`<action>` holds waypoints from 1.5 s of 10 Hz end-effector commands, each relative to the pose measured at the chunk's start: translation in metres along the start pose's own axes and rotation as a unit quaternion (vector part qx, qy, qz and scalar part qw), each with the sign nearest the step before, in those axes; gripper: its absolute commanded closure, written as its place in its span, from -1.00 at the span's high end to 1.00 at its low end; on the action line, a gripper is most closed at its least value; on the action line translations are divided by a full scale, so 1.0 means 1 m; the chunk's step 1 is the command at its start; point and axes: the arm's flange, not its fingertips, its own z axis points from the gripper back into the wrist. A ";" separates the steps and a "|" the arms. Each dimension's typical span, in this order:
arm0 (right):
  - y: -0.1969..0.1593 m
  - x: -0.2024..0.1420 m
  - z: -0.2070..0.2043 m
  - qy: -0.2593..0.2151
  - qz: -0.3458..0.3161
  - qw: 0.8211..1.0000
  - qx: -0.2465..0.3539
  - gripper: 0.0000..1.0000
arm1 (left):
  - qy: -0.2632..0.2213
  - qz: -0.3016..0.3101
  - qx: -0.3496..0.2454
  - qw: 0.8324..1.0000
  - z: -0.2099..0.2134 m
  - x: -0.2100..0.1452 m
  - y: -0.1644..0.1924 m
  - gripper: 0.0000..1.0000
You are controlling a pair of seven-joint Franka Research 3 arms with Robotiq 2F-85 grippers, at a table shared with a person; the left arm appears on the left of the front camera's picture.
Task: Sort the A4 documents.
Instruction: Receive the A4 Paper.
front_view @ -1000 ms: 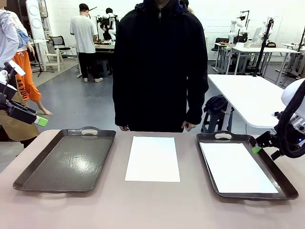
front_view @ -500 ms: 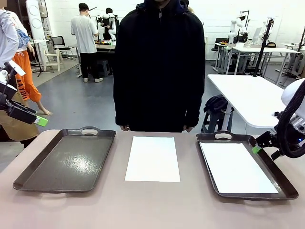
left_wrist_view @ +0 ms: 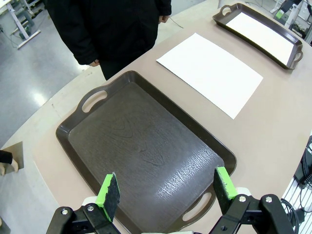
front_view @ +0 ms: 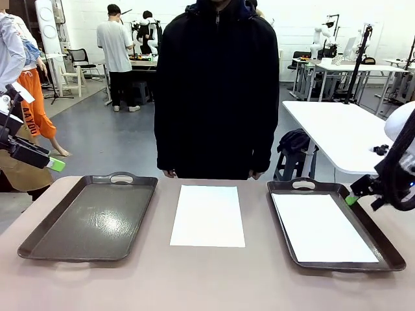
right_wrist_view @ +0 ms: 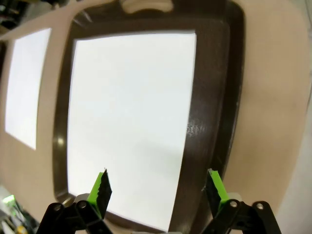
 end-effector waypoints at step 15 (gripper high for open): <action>0.099 -0.065 0.155 -0.134 0.328 0.929 0.111 1.00 | -0.002 -0.008 -0.006 1.000 -0.001 -0.003 0.004 1.00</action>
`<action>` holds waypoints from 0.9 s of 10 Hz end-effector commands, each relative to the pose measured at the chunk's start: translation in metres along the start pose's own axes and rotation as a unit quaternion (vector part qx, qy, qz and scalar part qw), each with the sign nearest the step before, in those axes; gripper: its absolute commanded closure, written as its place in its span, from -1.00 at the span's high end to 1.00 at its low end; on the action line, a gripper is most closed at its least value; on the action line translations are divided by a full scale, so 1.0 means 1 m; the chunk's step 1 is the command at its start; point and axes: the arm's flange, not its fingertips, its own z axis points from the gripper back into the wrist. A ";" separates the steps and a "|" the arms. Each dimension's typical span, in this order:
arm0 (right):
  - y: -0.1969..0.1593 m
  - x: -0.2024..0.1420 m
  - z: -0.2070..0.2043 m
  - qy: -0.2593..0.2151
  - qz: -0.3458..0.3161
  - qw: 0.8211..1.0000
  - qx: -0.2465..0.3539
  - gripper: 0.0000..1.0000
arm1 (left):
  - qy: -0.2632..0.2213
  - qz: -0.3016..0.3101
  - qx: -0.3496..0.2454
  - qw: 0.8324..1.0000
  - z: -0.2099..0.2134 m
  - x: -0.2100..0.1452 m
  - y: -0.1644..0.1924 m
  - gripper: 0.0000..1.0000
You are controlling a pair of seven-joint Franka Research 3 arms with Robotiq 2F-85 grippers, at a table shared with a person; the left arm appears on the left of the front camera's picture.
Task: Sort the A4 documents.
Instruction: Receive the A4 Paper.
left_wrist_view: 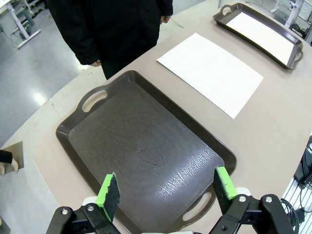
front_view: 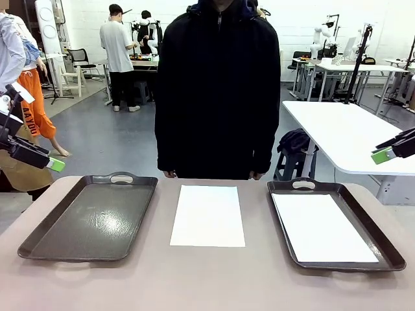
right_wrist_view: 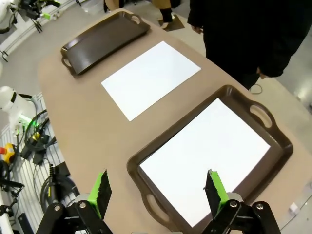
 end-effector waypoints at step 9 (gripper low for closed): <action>-0.002 -0.004 -0.005 0.003 -0.005 1.000 0.001 1.00 | -0.003 -0.008 -0.007 1.000 -0.001 -0.003 0.003 1.00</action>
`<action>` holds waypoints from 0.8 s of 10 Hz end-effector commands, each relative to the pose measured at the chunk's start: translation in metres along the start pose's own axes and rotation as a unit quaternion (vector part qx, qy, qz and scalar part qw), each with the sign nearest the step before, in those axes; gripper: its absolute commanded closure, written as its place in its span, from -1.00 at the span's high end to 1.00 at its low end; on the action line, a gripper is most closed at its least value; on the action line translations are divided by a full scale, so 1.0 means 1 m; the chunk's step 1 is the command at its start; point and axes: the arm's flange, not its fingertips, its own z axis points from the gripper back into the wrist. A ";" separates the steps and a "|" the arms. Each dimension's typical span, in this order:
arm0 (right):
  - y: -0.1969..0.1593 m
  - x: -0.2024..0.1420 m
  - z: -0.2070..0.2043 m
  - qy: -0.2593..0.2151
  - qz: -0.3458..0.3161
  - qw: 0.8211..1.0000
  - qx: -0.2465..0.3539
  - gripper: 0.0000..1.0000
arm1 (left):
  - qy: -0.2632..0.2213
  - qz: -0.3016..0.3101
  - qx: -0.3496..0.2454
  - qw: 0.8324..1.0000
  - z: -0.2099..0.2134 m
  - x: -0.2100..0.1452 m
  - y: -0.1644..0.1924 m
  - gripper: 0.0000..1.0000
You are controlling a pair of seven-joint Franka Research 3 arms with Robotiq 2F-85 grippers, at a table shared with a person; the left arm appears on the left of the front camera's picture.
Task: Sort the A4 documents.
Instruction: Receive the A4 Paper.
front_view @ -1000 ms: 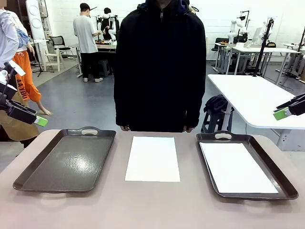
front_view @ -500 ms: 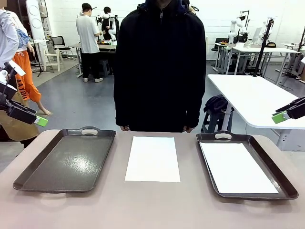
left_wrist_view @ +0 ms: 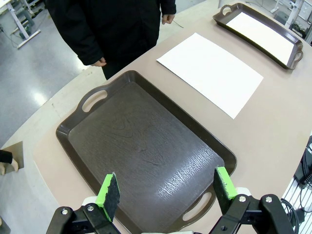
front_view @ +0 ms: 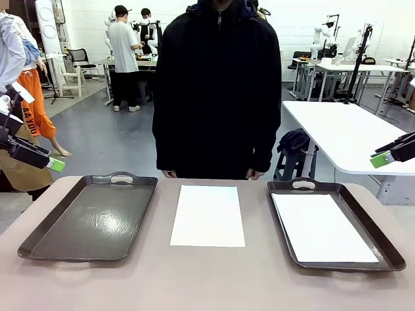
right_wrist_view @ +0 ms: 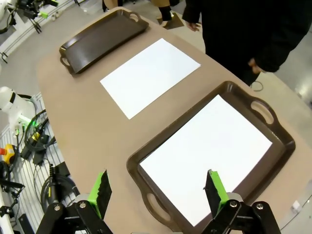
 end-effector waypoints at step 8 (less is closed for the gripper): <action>0.000 0.001 0.000 0.000 0.001 1.000 0.000 1.00 | -0.003 -0.008 -0.007 1.000 -0.001 -0.003 0.003 1.00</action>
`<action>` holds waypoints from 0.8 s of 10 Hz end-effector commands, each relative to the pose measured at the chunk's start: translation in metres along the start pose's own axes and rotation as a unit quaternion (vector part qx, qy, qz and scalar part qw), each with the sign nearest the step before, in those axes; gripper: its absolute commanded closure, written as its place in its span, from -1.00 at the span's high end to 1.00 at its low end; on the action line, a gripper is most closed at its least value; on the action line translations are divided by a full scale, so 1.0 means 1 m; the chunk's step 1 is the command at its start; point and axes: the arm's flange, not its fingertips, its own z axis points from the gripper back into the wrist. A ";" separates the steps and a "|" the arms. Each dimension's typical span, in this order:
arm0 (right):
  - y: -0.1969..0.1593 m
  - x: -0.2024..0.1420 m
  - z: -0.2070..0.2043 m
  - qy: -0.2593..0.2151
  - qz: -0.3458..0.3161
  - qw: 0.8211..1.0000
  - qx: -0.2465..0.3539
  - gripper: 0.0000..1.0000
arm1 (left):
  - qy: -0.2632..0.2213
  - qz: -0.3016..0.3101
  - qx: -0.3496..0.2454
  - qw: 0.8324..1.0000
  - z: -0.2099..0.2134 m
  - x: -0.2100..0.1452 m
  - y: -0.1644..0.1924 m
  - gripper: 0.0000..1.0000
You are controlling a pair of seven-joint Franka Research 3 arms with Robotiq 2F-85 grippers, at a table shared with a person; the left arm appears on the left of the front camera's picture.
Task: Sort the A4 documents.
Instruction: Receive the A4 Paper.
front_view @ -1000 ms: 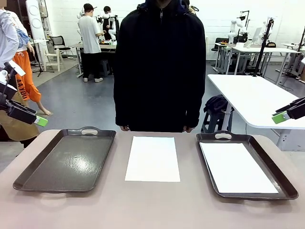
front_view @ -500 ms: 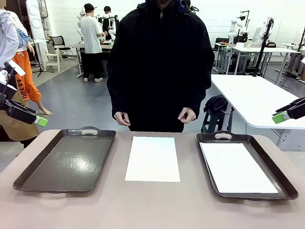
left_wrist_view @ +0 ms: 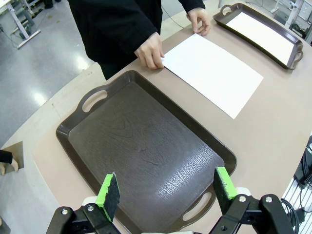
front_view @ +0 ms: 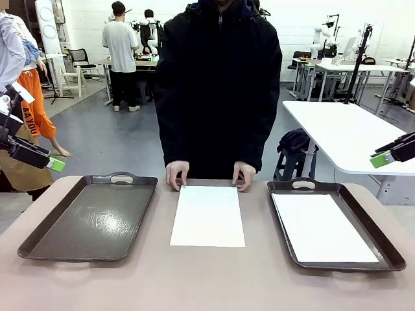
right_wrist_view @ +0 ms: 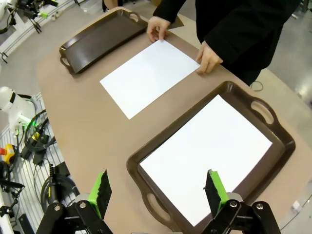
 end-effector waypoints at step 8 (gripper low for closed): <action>0.000 0.001 0.000 0.000 0.001 1.000 0.000 1.00 | -0.003 -0.008 -0.007 1.000 -0.001 -0.003 0.003 1.00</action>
